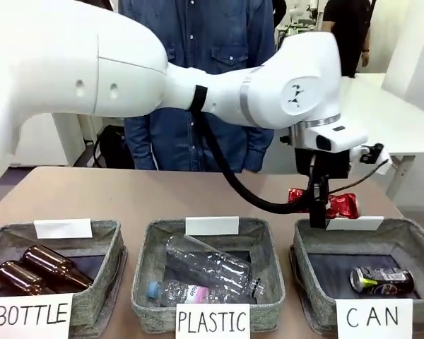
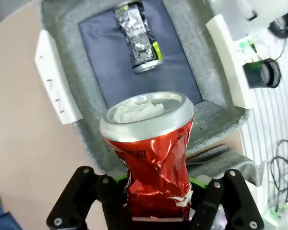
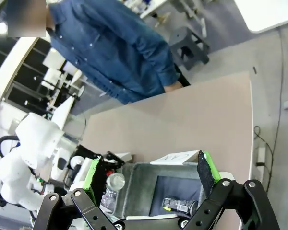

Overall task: Sort the can waste into the basket.
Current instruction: Pick up the can waste from the table and place it in the right Fabric basket.

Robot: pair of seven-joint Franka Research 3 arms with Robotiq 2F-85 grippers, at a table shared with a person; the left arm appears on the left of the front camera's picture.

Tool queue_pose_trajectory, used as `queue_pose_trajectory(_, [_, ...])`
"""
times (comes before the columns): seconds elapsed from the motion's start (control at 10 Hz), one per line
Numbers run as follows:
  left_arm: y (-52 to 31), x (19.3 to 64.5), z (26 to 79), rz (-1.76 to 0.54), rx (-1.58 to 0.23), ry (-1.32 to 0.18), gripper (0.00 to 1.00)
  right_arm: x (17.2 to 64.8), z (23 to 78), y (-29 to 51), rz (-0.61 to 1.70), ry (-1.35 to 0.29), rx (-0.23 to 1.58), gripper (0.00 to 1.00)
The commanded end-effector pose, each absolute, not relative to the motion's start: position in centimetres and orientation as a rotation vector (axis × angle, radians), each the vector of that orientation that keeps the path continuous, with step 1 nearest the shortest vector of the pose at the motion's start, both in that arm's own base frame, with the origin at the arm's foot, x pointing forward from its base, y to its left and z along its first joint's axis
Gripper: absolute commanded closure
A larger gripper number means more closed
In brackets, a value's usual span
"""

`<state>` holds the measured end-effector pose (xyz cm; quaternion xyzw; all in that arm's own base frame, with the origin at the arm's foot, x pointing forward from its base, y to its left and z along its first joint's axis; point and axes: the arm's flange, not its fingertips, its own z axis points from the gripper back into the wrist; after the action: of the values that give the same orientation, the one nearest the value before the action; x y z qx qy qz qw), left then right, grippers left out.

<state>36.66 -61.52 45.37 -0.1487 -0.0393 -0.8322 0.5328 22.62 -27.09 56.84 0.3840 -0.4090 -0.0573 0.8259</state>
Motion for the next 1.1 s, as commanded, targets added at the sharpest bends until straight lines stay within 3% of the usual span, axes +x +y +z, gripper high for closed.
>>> queue_pose_trajectory(0.0, [-63.4,37.2,46.5,-1.974,-0.305,-0.091,1.00,22.4,57.5,-27.1,-0.129,-0.839,0.817,0.00])
queue_pose_trajectory(0.4, [-64.6,36.5,46.3,-2.010,-0.280,-0.125,1.00,22.4,57.5,-27.1,-0.129,-0.839,0.817,0.00])
queue_pose_trajectory(0.5, [-64.7,36.7,46.3,-2.013,-0.289,-0.131,0.81,22.4,57.5,-27.1,-0.129,-0.839,0.817,0.00])
queue_pose_trajectory(0.6, [-64.7,36.7,46.3,-2.018,-0.292,-0.123,0.41,22.4,57.5,-27.1,-0.129,-0.839,0.817,0.00])
queue_pose_trajectory(0.8, [-64.6,36.7,46.2,-2.018,-0.287,-0.112,0.00,22.4,57.5,-27.1,-0.129,-0.839,0.817,0.00])
queue_pose_trajectory(1.0, [-64.6,36.8,46.1,-2.018,-0.284,-0.099,0.00,22.4,57.5,-27.1,-0.129,-0.839,0.817,0.00])
